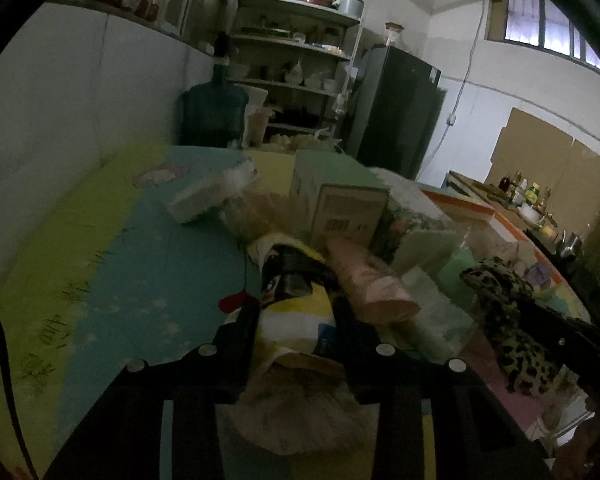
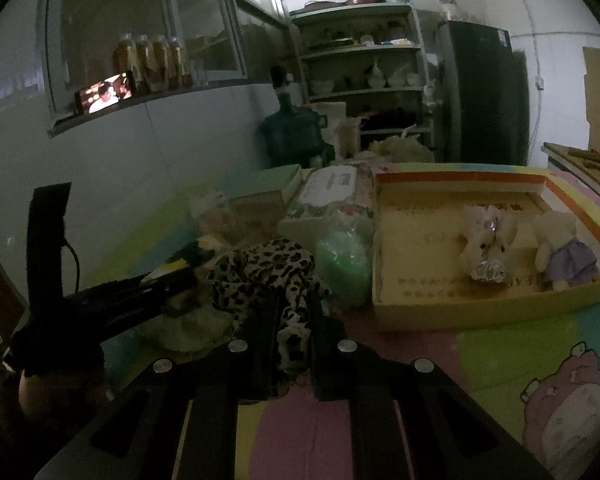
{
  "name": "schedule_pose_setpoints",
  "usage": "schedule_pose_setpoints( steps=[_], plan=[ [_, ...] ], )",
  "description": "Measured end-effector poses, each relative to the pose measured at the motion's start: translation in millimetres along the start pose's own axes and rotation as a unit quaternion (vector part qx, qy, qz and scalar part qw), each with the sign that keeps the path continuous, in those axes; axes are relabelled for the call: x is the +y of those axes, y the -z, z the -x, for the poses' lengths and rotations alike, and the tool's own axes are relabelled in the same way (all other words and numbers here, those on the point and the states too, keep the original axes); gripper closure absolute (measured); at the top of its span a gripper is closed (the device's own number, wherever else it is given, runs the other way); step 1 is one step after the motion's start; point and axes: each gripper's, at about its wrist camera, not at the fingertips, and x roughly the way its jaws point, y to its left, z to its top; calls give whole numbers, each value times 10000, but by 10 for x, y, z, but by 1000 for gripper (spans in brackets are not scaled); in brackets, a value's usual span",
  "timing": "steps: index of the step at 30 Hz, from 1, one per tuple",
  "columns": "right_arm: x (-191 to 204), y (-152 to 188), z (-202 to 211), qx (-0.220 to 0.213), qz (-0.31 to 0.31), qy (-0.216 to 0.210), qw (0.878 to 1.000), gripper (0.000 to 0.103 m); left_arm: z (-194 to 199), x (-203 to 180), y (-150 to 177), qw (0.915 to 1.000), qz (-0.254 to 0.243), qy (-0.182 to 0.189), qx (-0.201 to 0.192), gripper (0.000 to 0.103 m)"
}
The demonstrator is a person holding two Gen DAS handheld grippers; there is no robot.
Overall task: Organize soft objects
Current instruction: 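Grasp the yellow-white plush with the left tool while the right tool grasps the leopard-print cloth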
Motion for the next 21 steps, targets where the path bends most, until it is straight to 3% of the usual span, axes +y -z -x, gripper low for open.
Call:
schedule_pose_setpoints(
  steps=[7, 21],
  plan=[
    [35, -26, 57, -70, 46, -20, 10000, 91, 243, -15, -68, 9995, -53, -49, -292, 65],
    [97, -55, 94, -89, 95, -52, 9999, 91, 550, -14, -40, 9987, -63, 90, -495, 66]
  ],
)
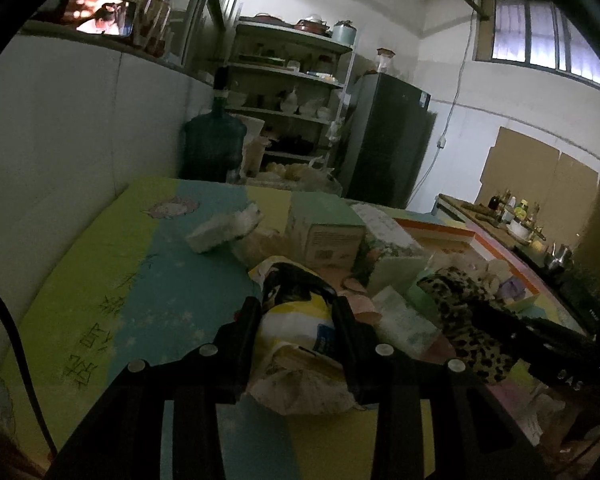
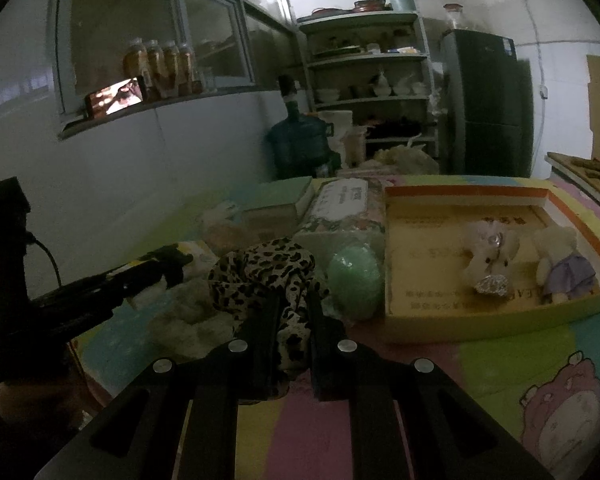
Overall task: Organize soft objects
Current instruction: 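Grasp the yellow-white plush with the left tool while the right tool grasps the leopard-print cloth, then carry the plush and leopard cloth into the tray and open both tools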
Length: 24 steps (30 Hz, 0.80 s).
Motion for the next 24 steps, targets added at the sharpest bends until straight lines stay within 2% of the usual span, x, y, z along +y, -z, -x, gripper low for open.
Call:
schedule_pose_setpoints(
  steps=[17, 24],
  plan=[
    [-132, -217, 156, -335, -47, 112, 9994, 91, 111, -378, -221, 9989, -353, 117, -272, 66],
    [-331, -309, 266, -516, -112, 189, 9984, 91, 73, -633, -343, 9974, -563, 237, -381, 66]
  ],
)
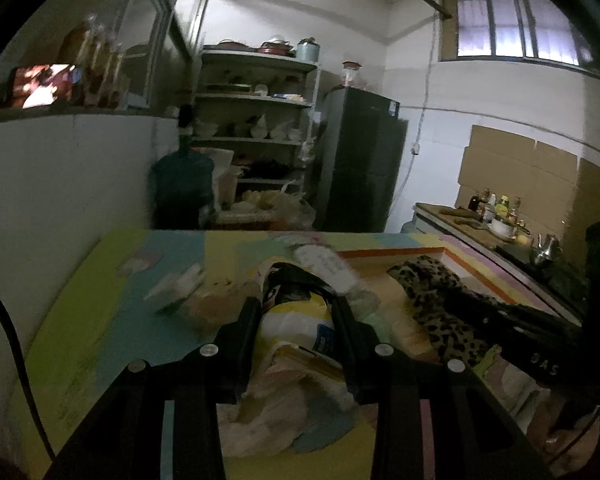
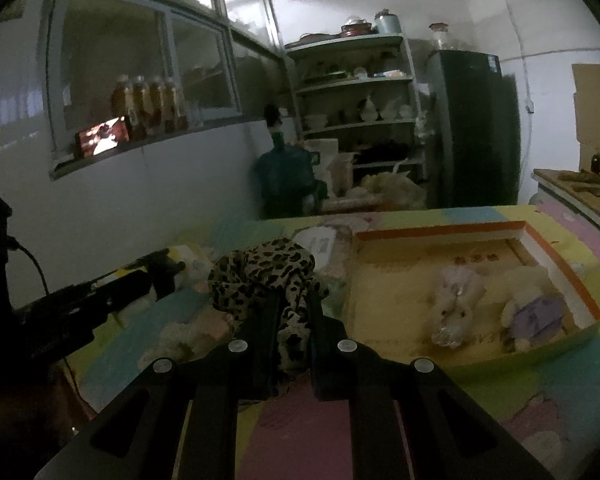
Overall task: Organize soft objects
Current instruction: 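Carry the plush and leopard cloth into the tray and open both tools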
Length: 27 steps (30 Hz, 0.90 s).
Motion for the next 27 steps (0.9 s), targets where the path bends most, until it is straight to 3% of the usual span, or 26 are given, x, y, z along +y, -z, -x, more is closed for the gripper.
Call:
schedule_pose_setpoints(
  steps=[12, 27],
  plan=[
    [-579, -222, 213, -344, -179, 444, 9983, 91, -312, -590, -260, 9982, -315, 509, -52, 66],
    [-1372, -457, 416, -656, -304, 1092, 9914, 91, -798, -1178, -484, 9961, -299, 828, -46, 66]
  ],
)
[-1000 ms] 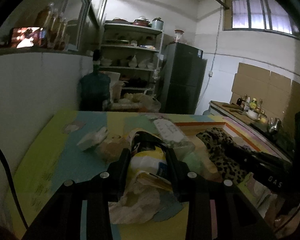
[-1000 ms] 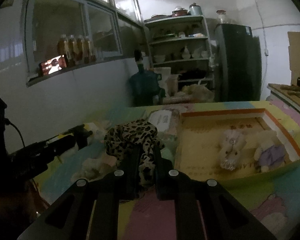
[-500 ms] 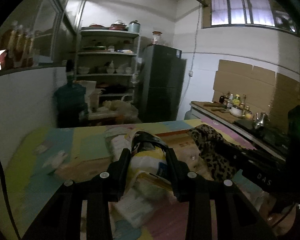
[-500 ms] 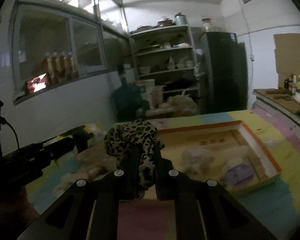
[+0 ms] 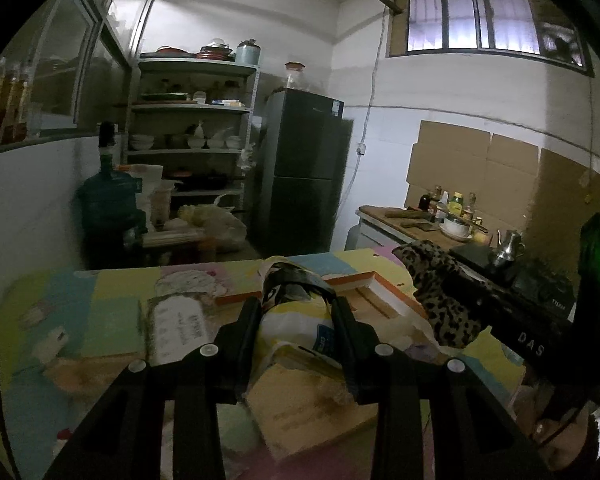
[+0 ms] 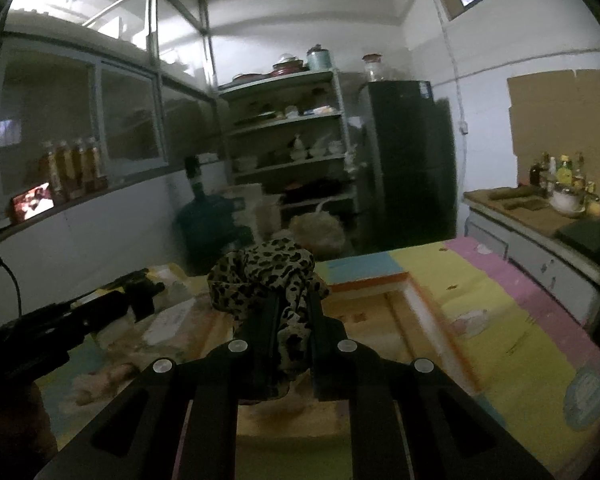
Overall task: Organize soft objects
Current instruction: 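Carry the plush and leopard cloth into the tray and open both tools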
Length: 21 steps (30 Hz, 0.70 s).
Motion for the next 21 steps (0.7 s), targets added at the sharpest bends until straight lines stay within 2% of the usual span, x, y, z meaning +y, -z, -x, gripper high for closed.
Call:
schedule_pose_setpoints(
  steps=[11, 21],
  plan=[
    [-396, -164, -208, 64, 75, 244, 9997, 91, -510, -250, -123, 9998, 40, 78, 152, 66],
    [-653, -186, -631, 440, -28, 150, 9989, 91, -1073, -267, -153, 9979, 272, -34, 595, 66]
  ],
)
